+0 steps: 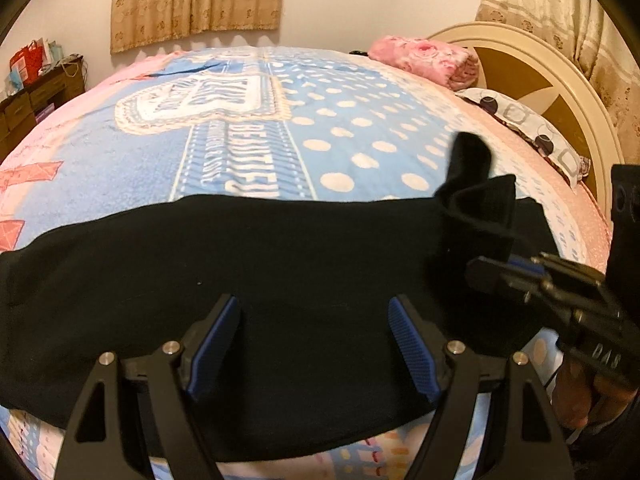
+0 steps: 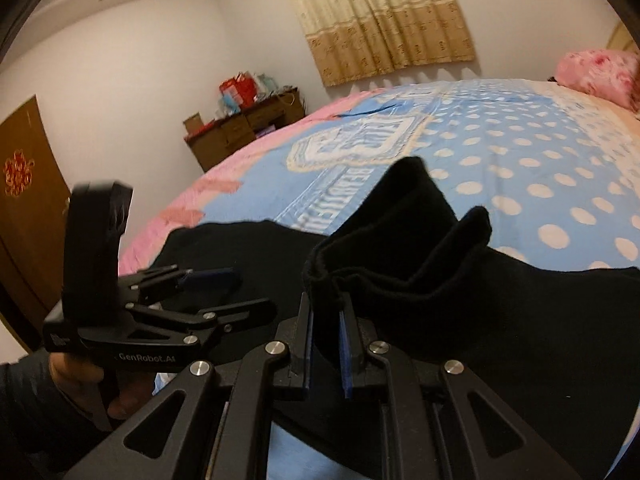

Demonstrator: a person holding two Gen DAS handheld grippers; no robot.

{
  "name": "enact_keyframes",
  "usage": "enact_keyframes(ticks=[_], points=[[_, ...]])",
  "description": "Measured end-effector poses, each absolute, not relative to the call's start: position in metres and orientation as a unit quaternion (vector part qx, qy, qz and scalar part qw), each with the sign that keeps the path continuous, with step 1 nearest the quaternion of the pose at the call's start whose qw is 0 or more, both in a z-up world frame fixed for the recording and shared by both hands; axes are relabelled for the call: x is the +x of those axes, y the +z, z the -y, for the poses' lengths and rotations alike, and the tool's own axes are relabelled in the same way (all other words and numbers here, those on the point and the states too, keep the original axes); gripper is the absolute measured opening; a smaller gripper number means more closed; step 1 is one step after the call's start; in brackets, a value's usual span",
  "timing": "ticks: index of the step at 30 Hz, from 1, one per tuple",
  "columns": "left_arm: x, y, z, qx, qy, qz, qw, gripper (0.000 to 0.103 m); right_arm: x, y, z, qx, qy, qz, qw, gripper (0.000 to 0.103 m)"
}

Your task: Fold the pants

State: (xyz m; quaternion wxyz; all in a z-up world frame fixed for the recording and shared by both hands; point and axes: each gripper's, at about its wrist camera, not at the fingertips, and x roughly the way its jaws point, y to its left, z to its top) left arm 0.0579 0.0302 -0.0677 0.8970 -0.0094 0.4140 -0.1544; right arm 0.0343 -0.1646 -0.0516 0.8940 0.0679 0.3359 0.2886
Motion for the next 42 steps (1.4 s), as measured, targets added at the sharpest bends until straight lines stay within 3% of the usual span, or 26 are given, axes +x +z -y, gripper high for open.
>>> enact_keyframes(ticks=[9, 13, 28, 30, 32, 36, 38, 42], points=[[0.062, -0.067, -0.048, -0.029, -0.122, -0.412, 0.903, 0.079, 0.04, -0.074, 0.15, 0.037, 0.287, -0.375, 0.881, 0.014], [0.062, -0.066, -0.046, -0.031, -0.126, -0.413, 0.902, 0.079, 0.029, -0.067, 0.16, 0.028, 0.286, -0.357, 0.889, 0.042], [0.08, -0.072, 0.022, -0.011, -0.197, -0.437, 0.877, 0.079, -0.032, -0.055, 0.281, 0.094, 0.175, -0.305, 0.932, 0.043], [0.08, -0.071, 0.029, -0.01, -0.201, -0.436, 0.877, 0.074, -0.035, -0.058, 0.286, 0.097, 0.172, -0.301, 0.933, 0.043], [0.078, -0.07, 0.042, 0.004, -0.207, -0.439, 0.874, 0.051, -0.035, -0.063, 0.29, 0.102, 0.168, -0.303, 0.932, 0.044], [0.078, -0.072, 0.054, 0.031, -0.195, -0.44, 0.876, 0.045, -0.032, -0.066, 0.298, 0.116, 0.162, -0.302, 0.932, 0.044], [0.081, -0.069, 0.049, 0.019, -0.202, -0.442, 0.874, 0.016, -0.033, -0.066, 0.302, 0.119, 0.158, -0.298, 0.934, 0.044], [0.069, -0.056, 0.038, -0.005, -0.216, -0.435, 0.874, 0.013, -0.036, -0.063, 0.311, 0.126, 0.15, -0.287, 0.938, 0.044]])
